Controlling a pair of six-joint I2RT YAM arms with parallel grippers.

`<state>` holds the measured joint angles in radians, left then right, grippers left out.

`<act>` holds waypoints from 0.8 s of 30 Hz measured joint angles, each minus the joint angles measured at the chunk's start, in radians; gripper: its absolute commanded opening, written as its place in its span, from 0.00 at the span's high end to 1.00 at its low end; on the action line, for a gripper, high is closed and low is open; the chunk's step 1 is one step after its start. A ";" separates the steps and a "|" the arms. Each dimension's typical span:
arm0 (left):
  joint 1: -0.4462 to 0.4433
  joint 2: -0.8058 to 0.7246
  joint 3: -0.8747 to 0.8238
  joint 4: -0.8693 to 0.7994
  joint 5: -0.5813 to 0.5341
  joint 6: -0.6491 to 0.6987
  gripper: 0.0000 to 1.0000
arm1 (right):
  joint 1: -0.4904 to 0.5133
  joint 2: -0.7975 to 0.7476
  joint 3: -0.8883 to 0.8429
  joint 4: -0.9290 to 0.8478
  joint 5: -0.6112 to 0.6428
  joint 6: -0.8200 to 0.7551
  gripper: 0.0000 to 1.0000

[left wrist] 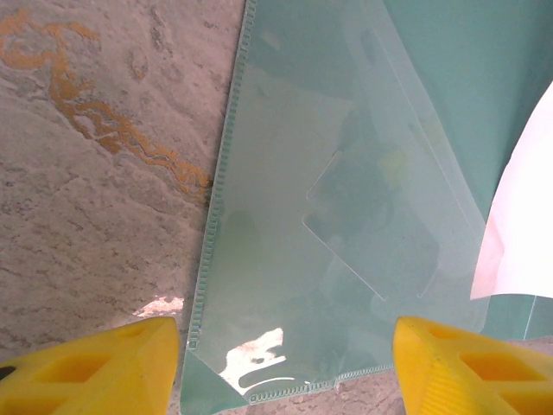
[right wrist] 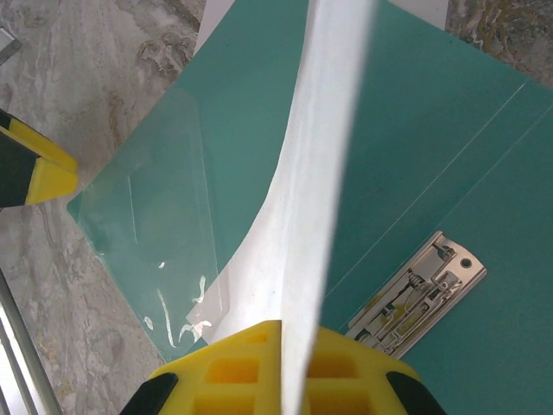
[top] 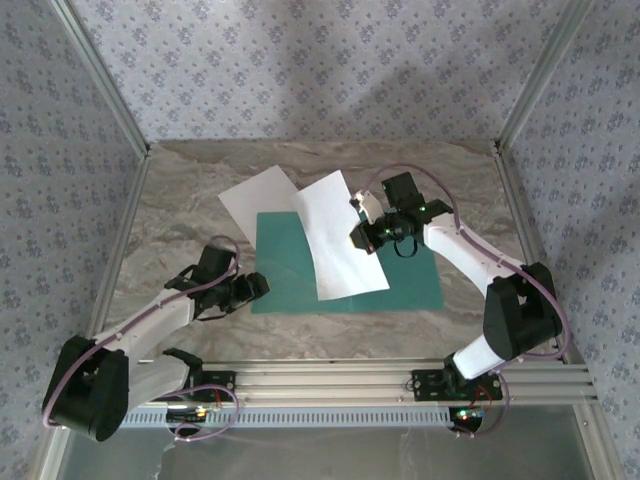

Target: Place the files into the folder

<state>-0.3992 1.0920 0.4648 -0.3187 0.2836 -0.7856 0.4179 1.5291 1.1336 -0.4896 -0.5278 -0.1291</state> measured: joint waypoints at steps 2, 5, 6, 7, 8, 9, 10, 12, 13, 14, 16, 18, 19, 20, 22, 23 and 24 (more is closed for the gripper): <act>0.000 0.000 0.000 0.000 0.000 0.000 0.33 | -0.007 0.000 -0.011 0.013 -0.013 0.008 1.00; 0.000 0.000 0.000 0.000 0.000 0.000 0.33 | -0.018 0.000 -0.023 0.036 -0.036 0.019 1.00; 0.000 0.000 0.000 0.000 0.000 0.000 0.33 | -0.020 0.000 -0.025 0.042 -0.042 0.024 1.00; 0.000 0.000 0.000 0.000 0.000 0.000 0.33 | -0.022 0.000 -0.026 0.048 -0.048 0.028 1.00; 0.000 0.000 0.000 0.000 0.000 0.000 0.33 | -0.023 0.001 -0.028 0.054 -0.056 0.033 1.00; 0.000 0.000 0.000 0.000 0.000 0.000 0.33 | -0.026 0.002 -0.030 0.062 -0.066 0.036 1.00; 0.000 0.000 0.000 0.000 0.000 0.000 0.33 | -0.027 0.005 -0.031 0.068 -0.074 0.040 1.00; 0.000 0.000 0.000 0.000 0.000 0.000 0.33 | -0.030 0.017 -0.032 0.084 -0.096 0.047 1.00; 0.000 0.000 0.000 0.000 0.000 0.000 0.33 | -0.031 0.024 -0.032 0.090 -0.103 0.053 1.00; 0.000 0.000 0.000 0.000 0.000 0.000 0.33 | -0.032 0.031 -0.034 0.101 -0.112 0.059 1.00; 0.000 0.000 0.000 0.000 0.000 0.000 0.33 | -0.032 0.043 -0.042 0.121 -0.128 0.068 1.00; 0.000 0.000 0.000 0.000 0.000 0.000 0.33 | -0.032 0.053 -0.047 0.135 -0.144 0.074 1.00; 0.000 0.000 0.000 0.000 0.000 0.000 0.33 | -0.032 0.058 -0.050 0.140 -0.150 0.078 1.00; 0.000 0.000 0.000 0.000 0.000 0.000 0.33 | -0.032 0.063 -0.051 0.145 -0.157 0.081 1.00; -0.001 0.000 0.000 0.000 0.000 0.000 0.33 | -0.032 0.074 -0.055 0.159 -0.174 0.085 1.00; -0.001 -0.002 0.000 0.000 0.000 -0.001 0.34 | -0.032 0.079 -0.059 0.167 -0.182 0.086 1.00; -0.001 -0.006 0.000 0.000 0.000 -0.001 0.34 | -0.033 0.083 -0.065 0.178 -0.193 0.089 1.00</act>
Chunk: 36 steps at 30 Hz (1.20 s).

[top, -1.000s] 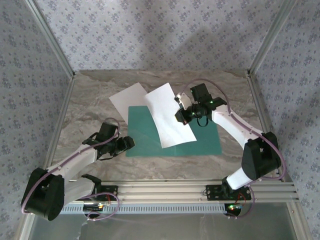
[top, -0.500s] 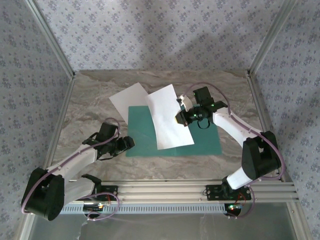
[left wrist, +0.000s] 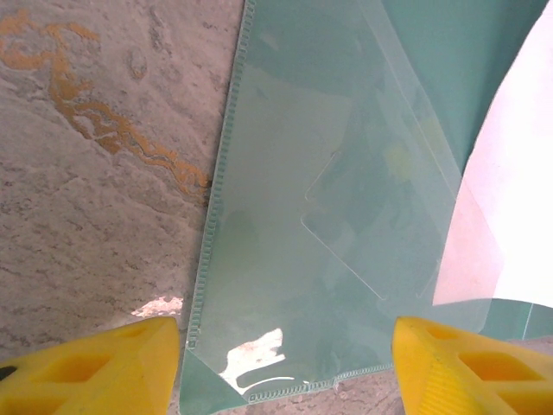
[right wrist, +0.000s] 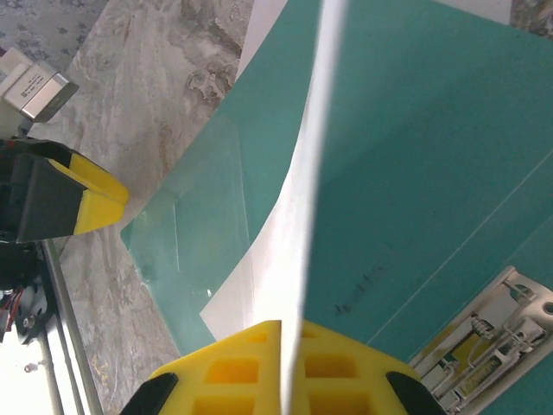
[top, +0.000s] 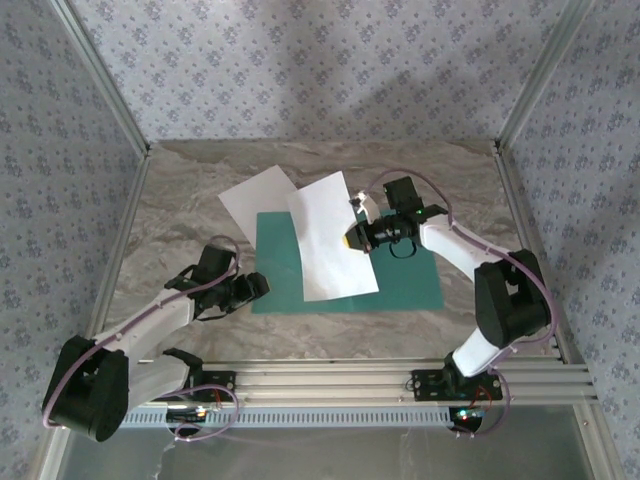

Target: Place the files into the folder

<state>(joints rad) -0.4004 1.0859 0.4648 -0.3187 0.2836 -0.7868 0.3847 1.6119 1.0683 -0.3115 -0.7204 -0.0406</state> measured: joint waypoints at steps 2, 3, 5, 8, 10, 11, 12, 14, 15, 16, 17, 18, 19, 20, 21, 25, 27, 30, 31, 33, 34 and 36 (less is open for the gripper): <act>-0.002 -0.013 0.000 0.000 -0.001 -0.003 0.33 | -0.001 0.008 -0.010 0.013 -0.016 0.002 1.00; -0.002 -0.019 0.000 0.000 -0.001 -0.003 0.34 | -0.001 0.015 -0.013 0.020 -0.024 0.004 1.00; -0.002 -0.029 0.000 0.000 -0.001 -0.005 0.34 | -0.003 0.027 -0.018 0.038 -0.037 0.010 1.00; -0.007 -0.032 0.000 -0.001 -0.003 -0.007 0.34 | -0.005 0.046 -0.023 0.061 -0.048 0.026 1.00; -0.008 -0.032 0.000 0.000 -0.003 -0.007 0.34 | -0.006 0.058 -0.023 0.075 -0.056 0.035 1.00; -0.008 -0.032 0.000 0.000 -0.003 -0.007 0.34 | -0.006 0.066 -0.023 0.083 -0.059 0.038 1.00; -0.008 -0.033 0.000 0.000 -0.004 -0.008 0.34 | -0.006 0.072 -0.023 0.089 -0.063 0.043 1.00; -0.008 -0.039 0.000 -0.001 -0.004 -0.010 0.34 | -0.006 0.084 -0.025 0.104 -0.069 0.053 1.00; -0.008 -0.043 0.000 -0.001 -0.004 -0.010 0.33 | -0.006 0.088 -0.026 0.109 -0.074 0.055 1.00; -0.008 -0.047 0.000 0.000 -0.004 -0.010 0.34 | -0.006 0.093 -0.027 0.117 -0.078 0.058 1.00; -0.008 -0.050 0.000 0.000 -0.004 -0.010 0.34 | -0.006 0.097 -0.028 0.124 -0.082 0.060 1.00; -0.008 -0.050 0.000 0.000 -0.004 -0.010 0.34 | -0.006 0.101 -0.030 0.130 -0.084 0.063 1.00; -0.008 -0.050 0.000 0.000 -0.004 -0.010 0.34 | -0.006 0.105 -0.030 0.137 -0.089 0.068 1.00; -0.008 -0.050 0.000 -0.001 -0.004 -0.010 0.34 | -0.006 0.109 -0.031 0.142 -0.091 0.072 1.00; -0.008 -0.050 0.000 0.000 -0.004 -0.010 0.34 | -0.006 0.112 -0.032 0.148 -0.093 0.077 1.00; -0.011 -0.050 0.000 0.000 -0.004 -0.010 0.34 | -0.006 0.121 -0.037 0.169 -0.108 0.087 1.00; -0.012 -0.048 0.000 0.000 -0.004 -0.010 0.34 | -0.006 0.128 -0.037 0.181 -0.115 0.095 1.00; -0.012 -0.042 0.000 0.000 -0.004 -0.010 0.33 | -0.006 0.139 -0.039 0.198 -0.124 0.108 1.00; -0.012 -0.042 0.000 -0.001 -0.004 -0.010 0.34 | -0.006 0.142 -0.041 0.206 -0.126 0.114 1.00; -0.012 -0.042 0.000 0.000 -0.004 -0.010 0.33 | -0.006 0.145 -0.045 0.225 -0.134 0.129 1.00; -0.012 -0.042 0.000 -0.001 -0.004 -0.010 0.34 | -0.006 0.146 -0.050 0.240 -0.135 0.138 1.00; -0.012 -0.042 0.000 -0.001 -0.004 -0.010 0.34 | -0.006 0.152 -0.056 0.261 -0.140 0.152 1.00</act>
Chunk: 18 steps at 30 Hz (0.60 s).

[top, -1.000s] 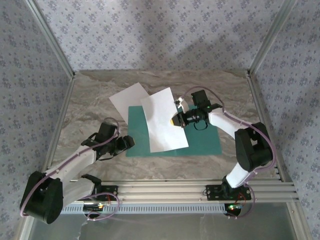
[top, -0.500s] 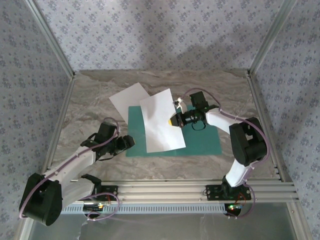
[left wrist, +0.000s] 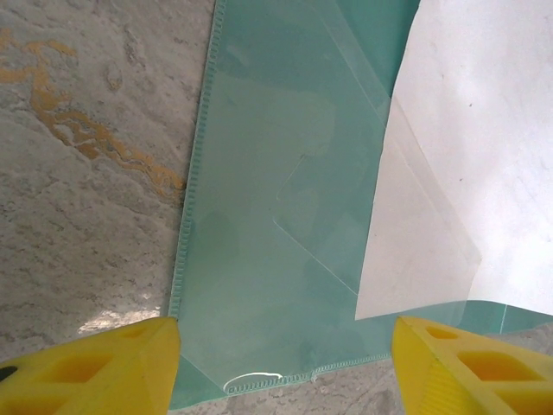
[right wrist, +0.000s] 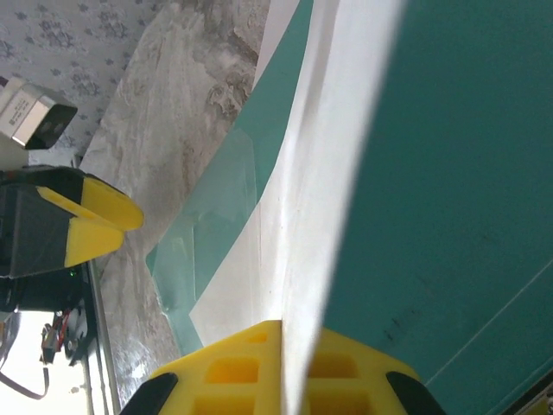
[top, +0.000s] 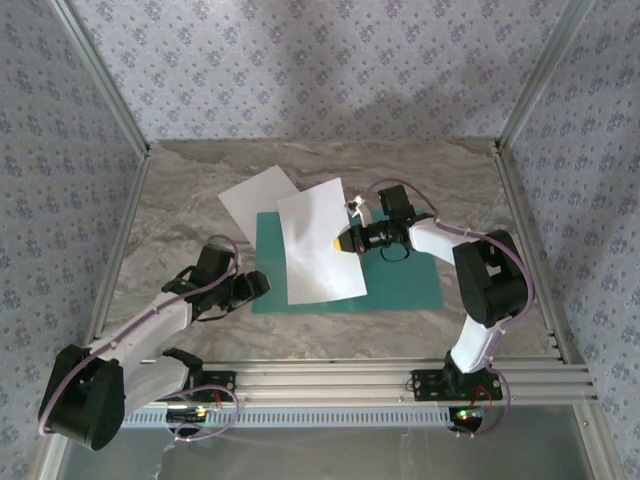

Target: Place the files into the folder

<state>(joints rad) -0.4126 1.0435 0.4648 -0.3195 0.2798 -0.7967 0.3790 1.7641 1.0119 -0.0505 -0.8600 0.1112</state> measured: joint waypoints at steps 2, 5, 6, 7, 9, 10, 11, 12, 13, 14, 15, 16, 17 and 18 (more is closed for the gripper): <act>0.000 0.000 0.000 0.000 0.000 0.000 0.34 | 0.000 0.010 -0.004 0.019 -0.004 0.013 1.00; 0.000 0.000 0.000 -0.001 0.000 0.000 0.34 | 0.000 0.024 -0.014 0.047 -0.014 0.032 1.00; 0.000 0.000 0.000 -0.001 0.000 0.000 0.33 | 0.000 0.028 -0.019 0.053 -0.018 0.037 1.00; 0.000 0.000 0.000 -0.002 0.000 0.000 0.33 | 0.000 0.030 -0.024 0.059 -0.020 0.040 1.00; 0.000 0.000 0.000 -0.003 0.000 0.000 0.33 | 0.000 0.031 -0.031 0.066 -0.023 0.044 1.00; 0.000 0.000 0.000 -0.003 0.000 0.000 0.33 | 0.000 0.031 -0.033 0.071 -0.024 0.048 1.00; 0.000 0.000 0.000 -0.003 0.000 0.000 0.33 | 0.000 0.031 -0.034 0.074 -0.027 0.052 1.00; 0.000 0.000 0.000 -0.003 0.000 0.000 0.33 | 0.000 0.032 -0.034 0.079 -0.029 0.056 1.00; 0.000 0.001 0.000 -0.003 0.000 0.000 0.33 | 0.000 0.033 -0.034 0.086 -0.031 0.059 1.00; 0.000 0.003 0.000 -0.003 0.000 0.000 0.33 | 0.000 0.034 -0.034 0.093 -0.032 0.063 1.00; 0.000 0.005 0.001 -0.003 0.000 0.000 0.33 | 0.000 0.035 -0.036 0.103 -0.034 0.069 1.00; 0.000 0.006 0.001 -0.003 0.000 0.000 0.33 | 0.000 0.036 -0.039 0.112 -0.035 0.077 1.00; 0.000 0.006 0.001 -0.003 0.000 0.000 0.33 | 0.000 0.037 -0.042 0.120 -0.036 0.082 1.00; 0.000 0.006 0.001 -0.003 0.000 0.000 0.33 | 0.000 0.037 -0.047 0.131 -0.037 0.088 1.00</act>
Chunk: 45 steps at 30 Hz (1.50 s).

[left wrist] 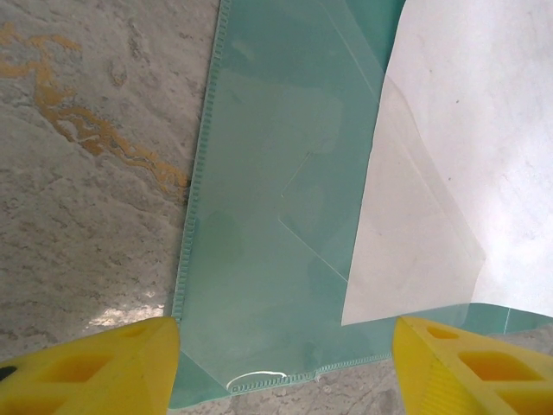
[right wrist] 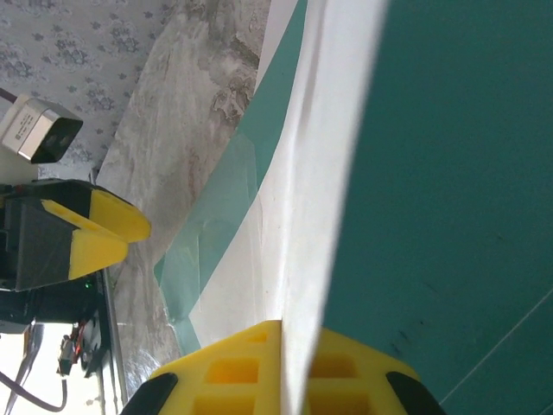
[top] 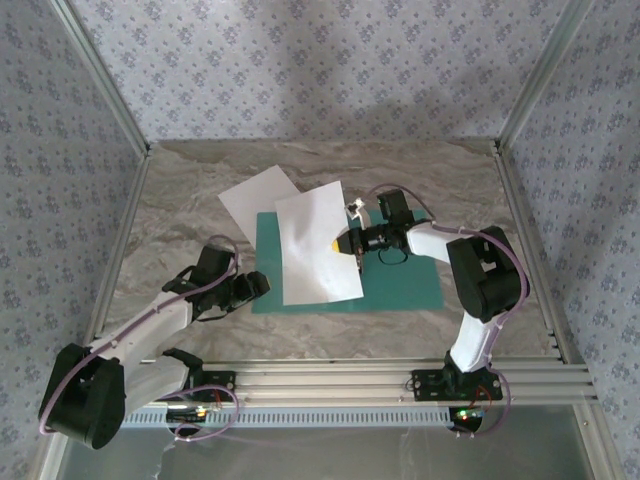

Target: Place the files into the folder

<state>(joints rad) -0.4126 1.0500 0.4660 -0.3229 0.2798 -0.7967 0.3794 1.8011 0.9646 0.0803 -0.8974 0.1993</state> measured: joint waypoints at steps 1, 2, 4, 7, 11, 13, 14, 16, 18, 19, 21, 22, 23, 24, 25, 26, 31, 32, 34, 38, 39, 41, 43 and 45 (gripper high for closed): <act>0.000 0.000 0.000 0.000 0.000 0.000 0.33 | 0.000 0.000 -0.005 0.009 -0.001 0.006 1.00; 0.000 0.000 0.000 0.000 0.000 0.000 0.33 | 0.000 0.001 -0.011 0.022 -0.001 0.015 1.00; 0.000 0.000 0.000 0.000 0.000 0.000 0.33 | 0.001 0.005 -0.020 0.044 -0.002 0.029 1.00; 0.000 0.000 0.000 0.000 0.000 0.000 0.33 | 0.004 0.018 -0.030 0.074 -0.003 0.047 1.00; 0.000 0.000 0.000 0.000 0.000 0.000 0.33 | 0.012 0.037 -0.041 0.109 -0.007 0.071 1.00; 0.000 0.000 0.000 0.000 0.000 0.000 0.33 | 0.019 0.045 -0.044 0.124 -0.008 0.080 1.00; 0.000 0.000 0.000 0.000 0.000 0.000 0.33 | 0.022 0.050 -0.045 0.132 -0.009 0.085 1.00; 0.000 0.000 0.000 0.000 0.000 0.000 0.33 | 0.028 0.057 -0.046 0.147 -0.009 0.097 1.00; 0.000 0.000 0.000 0.000 0.000 0.000 0.33 | 0.033 0.064 -0.046 0.164 -0.009 0.108 1.00; 0.000 0.000 0.000 0.000 0.000 0.000 0.33 | 0.036 0.066 -0.047 0.171 -0.008 0.113 1.00; 0.000 0.000 0.000 0.000 0.000 0.000 0.33 | 0.039 0.067 -0.050 0.184 -0.009 0.124 1.00; 0.000 0.000 0.000 0.000 0.000 0.000 0.33 | 0.040 0.068 -0.050 0.188 -0.009 0.127 1.00; 0.000 0.000 0.000 0.000 0.000 0.000 0.33 | 0.040 0.068 -0.050 0.191 -0.009 0.127 1.00; 0.000 0.000 0.000 0.000 0.000 0.000 0.33 | 0.040 0.068 -0.050 0.195 -0.009 0.130 1.00; 0.000 0.000 0.000 0.000 0.000 0.000 0.33 | 0.040 0.070 -0.050 0.201 -0.009 0.132 1.00; 0.000 0.000 0.000 0.000 0.000 0.000 0.33 | 0.040 0.072 -0.050 0.204 -0.008 0.134 1.00; 0.000 0.000 0.000 0.000 0.000 0.000 0.33 | 0.040 0.075 -0.050 0.211 -0.008 0.142 1.00; 0.000 0.000 0.000 0.000 0.000 0.000 0.33 | 0.040 0.075 -0.050 0.212 -0.008 0.145 1.00; 0.000 0.000 0.000 0.000 0.000 0.000 0.33 | 0.040 0.075 -0.050 0.214 -0.008 0.149 1.00; 0.000 0.000 0.000 0.000 0.000 0.000 0.33 | 0.040 0.077 -0.050 0.219 -0.008 0.154 1.00; 0.000 0.000 0.000 0.000 0.000 0.000 0.33 | 0.040 0.078 -0.050 0.221 -0.008 0.156 1.00; 0.000 0.000 0.000 0.000 0.000 0.000 0.33 | 0.042 0.082 -0.050 0.227 -0.008 0.156 1.00; 0.000 0.000 0.000 0.001 0.000 0.000 0.33 | 0.042 0.086 -0.049 0.232 -0.008 0.156 1.00; 0.000 0.000 0.000 0.001 0.000 0.000 0.33 | 0.042 0.092 -0.048 0.233 -0.008 0.156 1.00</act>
<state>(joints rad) -0.4126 1.0496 0.4664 -0.3222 0.2798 -0.7967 0.4217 1.8935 0.9169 0.3138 -0.9054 0.3557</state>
